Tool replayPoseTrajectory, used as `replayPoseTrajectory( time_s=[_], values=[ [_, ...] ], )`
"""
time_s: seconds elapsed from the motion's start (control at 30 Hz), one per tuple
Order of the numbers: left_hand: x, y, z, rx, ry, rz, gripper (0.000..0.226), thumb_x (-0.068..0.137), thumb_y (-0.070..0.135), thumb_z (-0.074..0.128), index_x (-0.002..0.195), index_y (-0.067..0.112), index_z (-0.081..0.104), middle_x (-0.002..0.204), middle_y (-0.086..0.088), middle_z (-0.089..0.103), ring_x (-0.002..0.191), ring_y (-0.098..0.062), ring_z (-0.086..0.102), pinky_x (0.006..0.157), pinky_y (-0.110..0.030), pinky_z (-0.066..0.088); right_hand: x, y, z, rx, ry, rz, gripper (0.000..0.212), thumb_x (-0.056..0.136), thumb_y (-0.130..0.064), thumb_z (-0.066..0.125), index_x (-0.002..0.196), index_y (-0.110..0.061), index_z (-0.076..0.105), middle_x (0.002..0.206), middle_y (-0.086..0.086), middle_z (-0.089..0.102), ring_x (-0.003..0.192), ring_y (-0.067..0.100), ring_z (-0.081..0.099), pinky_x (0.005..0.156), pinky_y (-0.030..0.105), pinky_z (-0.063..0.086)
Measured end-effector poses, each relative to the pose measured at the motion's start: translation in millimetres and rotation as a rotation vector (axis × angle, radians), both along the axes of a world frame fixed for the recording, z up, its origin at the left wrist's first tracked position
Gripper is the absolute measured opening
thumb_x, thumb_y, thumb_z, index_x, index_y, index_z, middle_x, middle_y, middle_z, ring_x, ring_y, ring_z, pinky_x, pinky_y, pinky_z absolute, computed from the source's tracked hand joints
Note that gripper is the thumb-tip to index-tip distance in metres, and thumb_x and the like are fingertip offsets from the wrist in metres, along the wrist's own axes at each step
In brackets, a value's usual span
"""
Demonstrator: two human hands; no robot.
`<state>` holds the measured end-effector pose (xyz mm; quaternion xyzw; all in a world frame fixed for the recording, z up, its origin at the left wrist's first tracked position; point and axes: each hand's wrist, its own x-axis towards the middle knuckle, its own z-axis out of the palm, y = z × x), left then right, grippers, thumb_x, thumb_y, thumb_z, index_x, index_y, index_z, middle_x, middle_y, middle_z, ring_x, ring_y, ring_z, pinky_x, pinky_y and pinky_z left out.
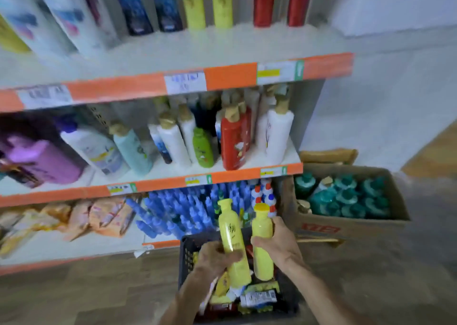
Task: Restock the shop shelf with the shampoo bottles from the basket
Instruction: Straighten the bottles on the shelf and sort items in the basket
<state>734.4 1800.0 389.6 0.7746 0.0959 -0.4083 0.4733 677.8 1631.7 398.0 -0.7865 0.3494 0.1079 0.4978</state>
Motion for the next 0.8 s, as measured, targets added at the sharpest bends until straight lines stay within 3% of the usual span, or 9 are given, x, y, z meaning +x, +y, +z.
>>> replayPoseTrajectory(
  time_s=[0.03,0.1,0.2,0.33,0.37,0.47,0.6,0.73,0.8],
  values=[
    [0,-1,37,0.005,-0.038,-0.020,0.013,0.073,0.019,0.080,0.080,0.013,0.071,0.072,0.005,0.070,0.066,-0.009,0.066,0.057,-0.018,0.054,0,0,33,-0.011,-0.002,0.014,0.068,0.079,-0.029,0.078,0.137,-0.017,0.044,0.118,-0.001,0.063,0.112,0.024,0.061,0.086,0.034,0.049],
    [0,-4,103,-0.011,-0.086,-0.063,0.012,0.075,0.015,0.079,0.076,0.020,0.068,0.073,0.008,0.068,0.061,-0.002,0.062,0.052,-0.012,0.046,4,-1,99,-0.026,-0.037,0.045,0.078,0.076,-0.035,0.079,0.142,-0.017,0.042,0.127,0.001,0.062,0.118,0.024,0.059,0.091,0.033,0.048],
    [5,-8,191,-0.058,-0.198,-0.069,0.014,0.073,0.012,0.080,0.083,0.016,0.071,0.079,0.002,0.071,0.061,-0.001,0.063,0.055,-0.012,0.048,13,-6,192,-0.042,-0.076,0.094,0.075,0.073,-0.037,0.081,0.136,-0.015,0.046,0.127,-0.004,0.059,0.121,0.021,0.056,0.091,0.029,0.046],
    [11,-10,284,-0.108,-0.375,-0.129,0.023,0.065,0.018,0.082,0.085,0.016,0.072,0.075,0.007,0.074,0.073,-0.010,0.067,0.066,-0.020,0.054,18,-14,280,-0.001,-0.166,0.112,0.087,0.059,-0.050,0.084,0.131,-0.017,0.050,0.123,0.000,0.065,0.113,0.021,0.061,0.093,0.035,0.051],
    [15,-10,302,-0.102,-0.427,-0.127,0.022,0.066,0.016,0.082,0.086,0.017,0.073,0.078,0.007,0.075,0.075,-0.010,0.069,0.070,-0.022,0.057,20,-17,298,-0.008,-0.188,0.122,0.085,0.059,-0.052,0.084,0.130,-0.018,0.051,0.124,-0.001,0.065,0.113,0.021,0.061,0.091,0.033,0.050],
    [23,-7,355,-0.128,-0.528,-0.082,0.020,0.072,0.014,0.080,0.089,0.020,0.072,0.080,0.010,0.076,0.074,-0.001,0.071,0.074,-0.021,0.057,28,-24,351,-0.045,-0.289,0.153,0.052,0.070,-0.036,0.083,0.111,-0.023,0.055,0.109,-0.007,0.066,0.099,0.015,0.063,0.088,0.032,0.051],
    [40,-2,410,-0.123,-0.632,-0.045,0.020,0.077,0.015,0.077,0.095,0.016,0.070,0.084,0.005,0.073,0.063,0.004,0.065,0.051,-0.011,0.048,51,-31,410,-0.144,-0.421,0.140,0.051,0.074,-0.031,0.083,0.113,-0.018,0.052,0.107,-0.001,0.063,0.096,0.018,0.059,0.079,0.031,0.047],
    [62,3,438,-0.148,-0.697,0.015,0.022,0.076,0.014,0.078,0.097,0.014,0.069,0.096,-0.003,0.074,0.087,-0.017,0.071,0.081,-0.034,0.058,74,-36,444,-0.169,-0.528,0.100,0.056,0.074,-0.032,0.083,0.117,-0.015,0.052,0.107,0.000,0.062,0.096,0.020,0.060,0.078,0.034,0.048],
    [74,4,440,-0.168,-0.701,0.043,0.024,0.075,0.012,0.079,0.096,0.014,0.067,0.097,-0.005,0.074,0.089,-0.022,0.071,0.083,-0.042,0.058,85,-38,452,-0.161,-0.560,0.086,0.057,0.075,-0.029,0.083,0.120,-0.014,0.051,0.106,-0.001,0.060,0.098,0.020,0.059,0.080,0.033,0.045]
  ],
)
